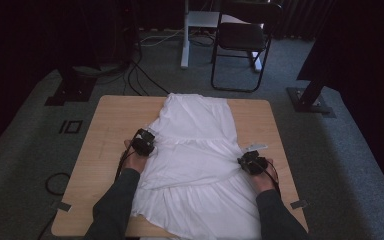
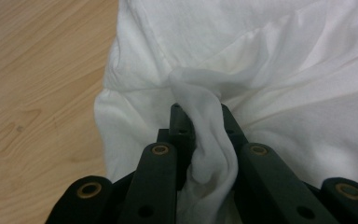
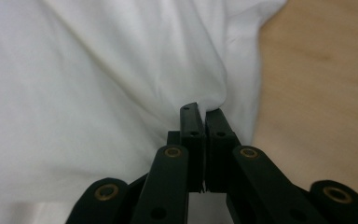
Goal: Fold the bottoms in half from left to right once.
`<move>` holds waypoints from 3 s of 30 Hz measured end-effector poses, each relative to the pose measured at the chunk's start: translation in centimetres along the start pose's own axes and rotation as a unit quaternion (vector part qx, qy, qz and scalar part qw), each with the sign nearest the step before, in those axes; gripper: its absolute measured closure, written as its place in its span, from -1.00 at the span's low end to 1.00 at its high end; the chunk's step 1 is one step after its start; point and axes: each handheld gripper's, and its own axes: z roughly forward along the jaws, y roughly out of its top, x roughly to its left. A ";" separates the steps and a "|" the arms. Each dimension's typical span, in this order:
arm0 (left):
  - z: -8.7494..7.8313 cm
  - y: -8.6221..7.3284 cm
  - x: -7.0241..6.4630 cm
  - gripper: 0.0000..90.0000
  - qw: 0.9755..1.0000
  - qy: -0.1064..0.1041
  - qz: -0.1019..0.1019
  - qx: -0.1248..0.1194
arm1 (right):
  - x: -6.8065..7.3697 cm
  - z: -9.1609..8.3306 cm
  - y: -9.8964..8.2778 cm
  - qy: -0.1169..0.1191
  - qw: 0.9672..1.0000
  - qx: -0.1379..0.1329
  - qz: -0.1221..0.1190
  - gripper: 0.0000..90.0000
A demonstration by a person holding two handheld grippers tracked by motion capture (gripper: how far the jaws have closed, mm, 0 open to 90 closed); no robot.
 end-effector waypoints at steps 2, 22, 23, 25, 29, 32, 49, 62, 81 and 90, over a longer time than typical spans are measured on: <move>-0.2 0.1 -0.3 0.76 1.000 -0.028 -0.011 -0.006 | -1.2 0.6 0.5 -0.028 0.999 -0.008 0.022 0.92; -10.8 -9.0 -0.5 0.13 0.986 -0.126 -0.037 -0.099 | 4.3 -0.8 6.5 0.111 0.990 -0.073 -0.040 0.11; -11.0 -9.5 -0.8 0.13 0.986 -0.129 -0.039 -0.102 | 4.8 -0.3 6.9 0.115 0.990 -0.069 -0.044 0.09; -11.1 -10.3 -1.4 0.13 0.985 -0.136 -0.038 -0.097 | 5.7 0.6 7.6 0.120 0.989 -0.067 -0.050 0.05; -11.0 -11.9 -2.5 0.11 0.983 -0.162 -0.033 -0.081 | 6.6 2.5 8.4 0.146 0.987 -0.044 -0.057 -0.08; -10.6 -12.5 -3.0 0.11 0.984 -0.161 -0.024 -0.068 | 7.0 3.1 8.3 0.145 0.987 -0.023 -0.066 0.26; -14.4 -15.4 -3.2 0.96 0.968 -0.239 -0.020 -0.071 | 3.1 -12.3 -2.8 0.107 0.986 -0.110 -0.068 0.98; -14.5 -15.0 -5.8 0.34 0.965 -0.254 0.006 -0.069 | 0.2 -13.9 -13.0 0.057 0.997 -0.036 0.029 0.38; -11.3 -13.1 -9.2 0.41 0.975 -0.208 0.048 -0.068 | 3.0 -5.6 -7.0 0.064 0.998 -0.018 -0.021 0.53; -6.8 -8.0 -6.6 0.60 0.985 -0.158 0.017 -0.069 | 1.1 -2.9 -4.2 0.044 0.998 -0.028 -0.017 0.64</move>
